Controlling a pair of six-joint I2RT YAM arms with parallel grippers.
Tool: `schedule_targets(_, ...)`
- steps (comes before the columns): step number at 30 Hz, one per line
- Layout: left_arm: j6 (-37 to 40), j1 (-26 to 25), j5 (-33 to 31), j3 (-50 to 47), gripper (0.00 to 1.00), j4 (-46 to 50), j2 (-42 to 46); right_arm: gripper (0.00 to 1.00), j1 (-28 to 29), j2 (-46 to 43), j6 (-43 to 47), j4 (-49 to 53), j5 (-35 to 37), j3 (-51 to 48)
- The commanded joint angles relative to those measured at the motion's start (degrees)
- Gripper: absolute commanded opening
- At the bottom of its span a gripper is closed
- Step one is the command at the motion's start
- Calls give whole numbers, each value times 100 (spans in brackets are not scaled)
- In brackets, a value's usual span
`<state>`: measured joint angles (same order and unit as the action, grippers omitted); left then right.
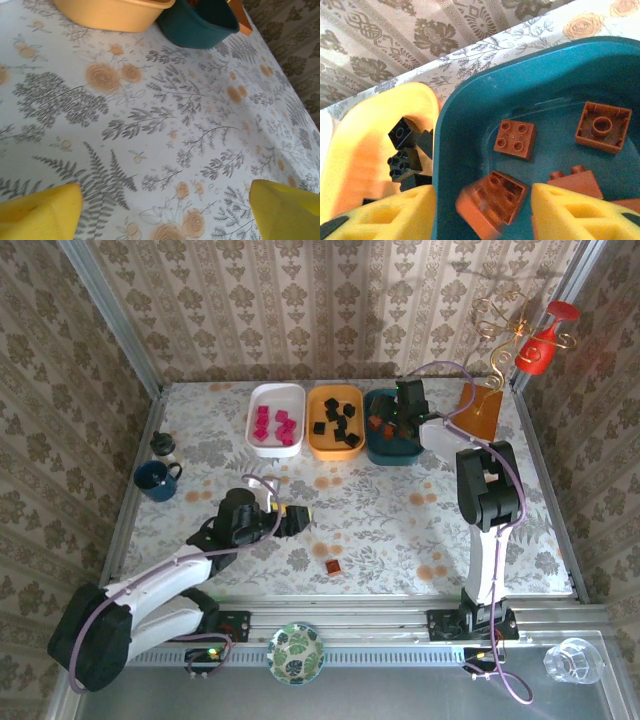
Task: Sort the legos into containers by color
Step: Place the lego in the container, then pick up the lego from the bottom-center of the table.
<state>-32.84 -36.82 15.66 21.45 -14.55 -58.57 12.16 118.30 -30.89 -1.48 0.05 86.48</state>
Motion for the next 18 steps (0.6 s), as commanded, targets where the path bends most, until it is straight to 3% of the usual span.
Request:
schedule_targets(1,44,-71,-50,236,88,-230,-134,63,19,-356,219,388,115,31)
schedule_targets(4,162,-34,-102,272,89,-62,-199,68,179,-1083,499,365,29,-684)
schedule_targets(9,236,624,733,193,90,301,-153,73,884,-2561,894,486,150,-2308)
schedule_targets(13,311,1326,1125,74,89,970,338,75,1746,-3459,1169,912,303,-3181)
schedule_targets(18,638,1733,1104,30,90,1834,1099,80,2943,-3824,1259,1523,497,-3795)
